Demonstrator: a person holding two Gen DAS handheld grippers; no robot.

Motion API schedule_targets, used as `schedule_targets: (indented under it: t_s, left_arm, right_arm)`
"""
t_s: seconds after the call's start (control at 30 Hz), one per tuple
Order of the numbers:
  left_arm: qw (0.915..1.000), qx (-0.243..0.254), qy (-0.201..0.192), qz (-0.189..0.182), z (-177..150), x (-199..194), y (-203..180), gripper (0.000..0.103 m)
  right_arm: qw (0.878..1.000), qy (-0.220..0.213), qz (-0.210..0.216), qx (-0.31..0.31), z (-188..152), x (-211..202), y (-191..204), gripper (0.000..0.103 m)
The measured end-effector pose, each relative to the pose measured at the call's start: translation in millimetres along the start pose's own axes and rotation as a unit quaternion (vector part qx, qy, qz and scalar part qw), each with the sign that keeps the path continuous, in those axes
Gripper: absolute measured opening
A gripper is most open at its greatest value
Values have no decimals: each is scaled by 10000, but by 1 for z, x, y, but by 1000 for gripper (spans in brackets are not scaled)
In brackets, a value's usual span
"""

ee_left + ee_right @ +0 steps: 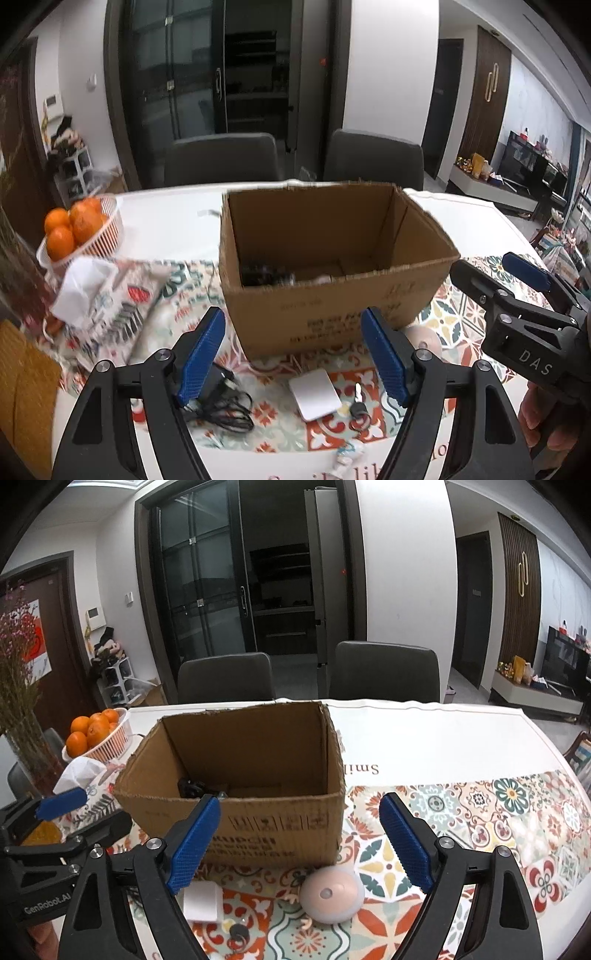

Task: Organize rigid objects
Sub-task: 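Withdraw both tools from the box toward the white pad and pink lamp, then grasp the white square pad with the left tool while the right tool grasps the pink lamp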

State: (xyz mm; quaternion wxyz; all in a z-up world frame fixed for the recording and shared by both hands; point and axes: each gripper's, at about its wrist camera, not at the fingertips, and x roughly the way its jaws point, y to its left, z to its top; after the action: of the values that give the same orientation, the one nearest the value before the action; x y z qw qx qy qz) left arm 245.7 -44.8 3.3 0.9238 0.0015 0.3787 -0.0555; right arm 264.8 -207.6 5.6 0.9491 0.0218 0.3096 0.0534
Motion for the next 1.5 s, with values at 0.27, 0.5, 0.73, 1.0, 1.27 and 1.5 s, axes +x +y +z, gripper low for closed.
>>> schedule_targets:
  t_s: [0.27,0.5,0.73,1.0,1.27,1.5]
  left_arm:
    - [9993,-171,325,-35,-25,13,-9,76]
    - [9989,-177,420,48,-43,22,-17,77]
    - [9977,-251,616,93,-54,36,-22,77]
    - [9956,-440,823,115,-63,53,-24,77]
    - [9929,-555,1031,208,-73,72,-23,77]
    - [9912,-545,1175,271,-79,89,-25,77]
  right_arm:
    - [9999,128,1,-16,-17,3,-10,89]
    - [9993,367,63,7,-36,13,-19,89]
    - [9982,598,96,27,-50,26,-27,89]
    - [9963,842,145,40,-62,41,-34,89]
    - [9932,1149,186,-15,-76,60,-36,89]
    - [9894,1435,202,-65,-90,77,-39,89]
